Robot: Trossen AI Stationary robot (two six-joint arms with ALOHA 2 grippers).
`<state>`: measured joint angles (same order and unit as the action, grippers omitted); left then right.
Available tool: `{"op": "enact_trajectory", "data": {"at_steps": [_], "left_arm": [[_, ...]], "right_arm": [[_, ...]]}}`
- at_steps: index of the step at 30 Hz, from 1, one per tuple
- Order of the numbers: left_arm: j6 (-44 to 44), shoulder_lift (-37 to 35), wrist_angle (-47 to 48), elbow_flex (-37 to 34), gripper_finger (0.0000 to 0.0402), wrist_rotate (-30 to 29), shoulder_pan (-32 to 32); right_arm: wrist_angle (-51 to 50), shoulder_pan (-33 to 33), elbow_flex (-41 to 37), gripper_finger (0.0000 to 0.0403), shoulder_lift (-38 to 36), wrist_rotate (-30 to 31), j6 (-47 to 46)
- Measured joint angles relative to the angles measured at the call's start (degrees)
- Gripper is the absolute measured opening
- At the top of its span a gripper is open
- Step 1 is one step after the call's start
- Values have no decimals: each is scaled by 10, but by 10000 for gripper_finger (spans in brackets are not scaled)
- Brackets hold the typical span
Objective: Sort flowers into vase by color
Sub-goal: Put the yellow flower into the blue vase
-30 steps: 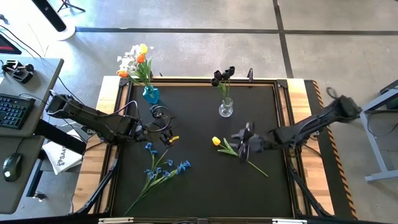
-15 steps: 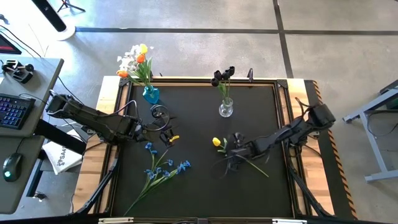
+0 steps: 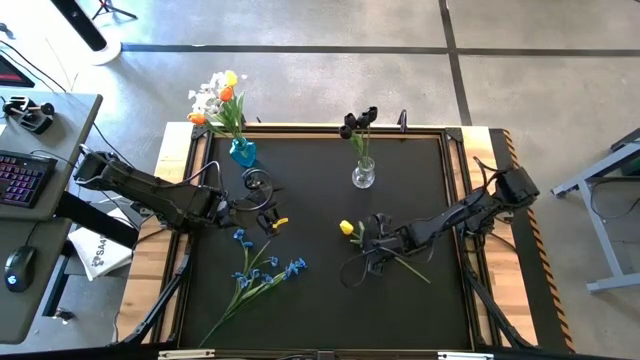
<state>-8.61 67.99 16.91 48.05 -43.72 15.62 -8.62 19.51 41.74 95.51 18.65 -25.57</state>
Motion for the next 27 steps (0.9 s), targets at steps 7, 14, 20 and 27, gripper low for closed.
{"op": "enact_trajectory", "data": {"at_steps": [7, 14, 20, 27], "left_arm": [[86, 0, -92, -46, 172, 34, 6], [194, 0, -282, -114, 172, 233, -12], [203, 8, -340, -129, 172, 341, -33], [217, 83, -488, -129, 172, 355, -48]], "right_arm": [[289, -1, -43, 1, -21, 63, 134], [517, -8, -43, 1, -38, 79, 305], [695, -8, -44, 0, -40, 69, 428], [818, -8, -43, 0, -40, 21, 524]]}}
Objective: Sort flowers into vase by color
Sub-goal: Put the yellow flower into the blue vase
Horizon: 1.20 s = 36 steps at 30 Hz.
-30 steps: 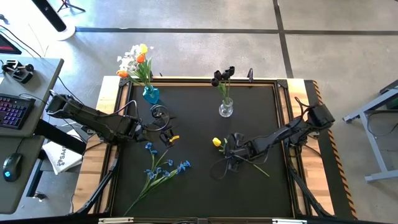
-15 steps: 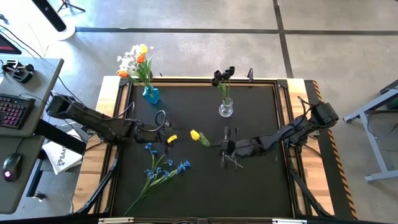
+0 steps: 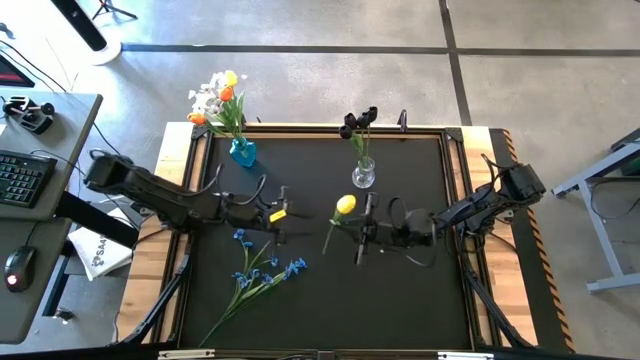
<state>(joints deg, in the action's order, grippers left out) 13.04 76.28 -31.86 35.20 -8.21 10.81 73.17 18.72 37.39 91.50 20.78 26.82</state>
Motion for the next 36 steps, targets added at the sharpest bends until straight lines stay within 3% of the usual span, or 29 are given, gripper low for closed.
{"op": "enact_trajectory", "data": {"at_steps": [6, 14, 25, 30, 36], "left_arm": [[1, 63, -164, 1, 172, 19, -20], [-70, 126, -143, 62, 172, 141, -52], [-80, 181, -142, 113, 170, 154, -51], [-89, 181, -139, 113, 137, 157, -49], [-82, 178, -126, 113, 56, 163, -42]], "right_arm": [[6, 0, 0, 0, 0, -1, 13], [4, -3, 0, 0, 0, -1, 17], [-12, -3, 0, 0, 0, 2, 17], [-20, -3, 0, 0, 0, 2, 17], [-41, -3, 0, 0, 0, 2, -12]]}}
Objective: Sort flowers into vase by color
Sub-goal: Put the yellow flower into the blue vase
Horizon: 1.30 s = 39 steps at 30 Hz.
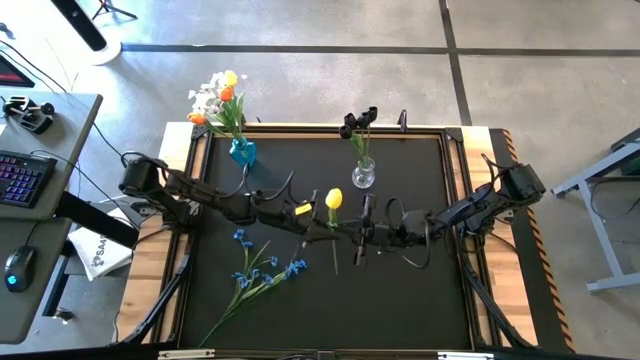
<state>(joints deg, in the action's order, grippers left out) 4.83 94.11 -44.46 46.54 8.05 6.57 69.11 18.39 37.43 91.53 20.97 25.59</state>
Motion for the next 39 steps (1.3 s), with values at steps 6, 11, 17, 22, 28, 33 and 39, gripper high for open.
{"op": "enact_trajectory", "data": {"at_steps": [6, 11, 17, 22, 28, 33, 39], "left_arm": [[23, -38, 81, 0, 11, -58, 19], [34, -110, 241, 0, 3, -177, 33], [48, -225, 395, 0, 2, -392, 39], [49, -319, 514, 0, 1, -597, 31], [35, -414, 587, 0, 1, -675, -44], [29, -468, 591, 0, 1, -600, -152], [26, -478, 582, -12, 1, -529, -258]], "right_arm": [[-16, 8, 1, 39, -1, 5, 1], [-21, 28, 1, 106, -25, 105, 12], [-40, 67, 1, 159, -48, 201, 68], [-58, 88, 0, 173, -49, 247, 76], [-93, 91, 0, 174, -49, 251, 33], [-97, 90, 0, 174, -49, 251, 29], [-98, 90, 0, 174, -49, 250, 29]]}}
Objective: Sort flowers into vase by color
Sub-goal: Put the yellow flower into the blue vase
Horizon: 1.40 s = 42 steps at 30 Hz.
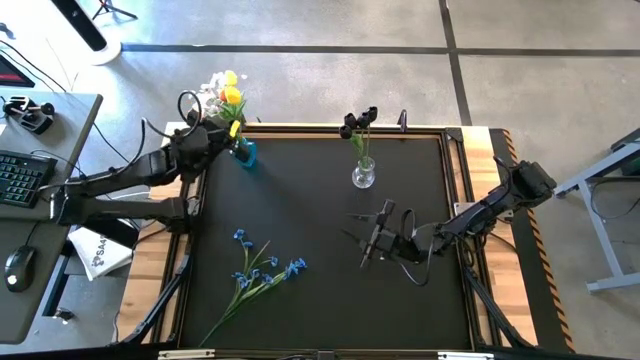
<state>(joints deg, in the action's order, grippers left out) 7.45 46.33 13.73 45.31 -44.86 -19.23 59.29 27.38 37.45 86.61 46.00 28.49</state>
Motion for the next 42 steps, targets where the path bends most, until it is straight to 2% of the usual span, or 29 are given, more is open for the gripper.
{"op": "enact_trajectory", "data": {"at_steps": [3, 7, 11, 19, 32, 42], "left_arm": [[-20, 1, -35, -28, 1, 26, -42], [-45, 0, -83, -58, 1, 28, -85], [-76, 1, -78, -62, 1, 28, -111], [-105, 0, -74, -62, 1, 71, -128], [-174, 0, -54, -62, 2, 70, -159], [-194, 0, -16, -62, 47, 69, -173]], "right_arm": [[0, 0, 0, 174, 0, 0, 0], [-1, 0, 0, 174, 0, -1, 0], [-3, 0, 0, 174, 0, -1, 0], [-4, 0, 0, 174, 0, -1, 0], [-4, 0, 0, 174, 0, -1, -2], [-4, 0, 0, 174, 0, -1, -2]]}}
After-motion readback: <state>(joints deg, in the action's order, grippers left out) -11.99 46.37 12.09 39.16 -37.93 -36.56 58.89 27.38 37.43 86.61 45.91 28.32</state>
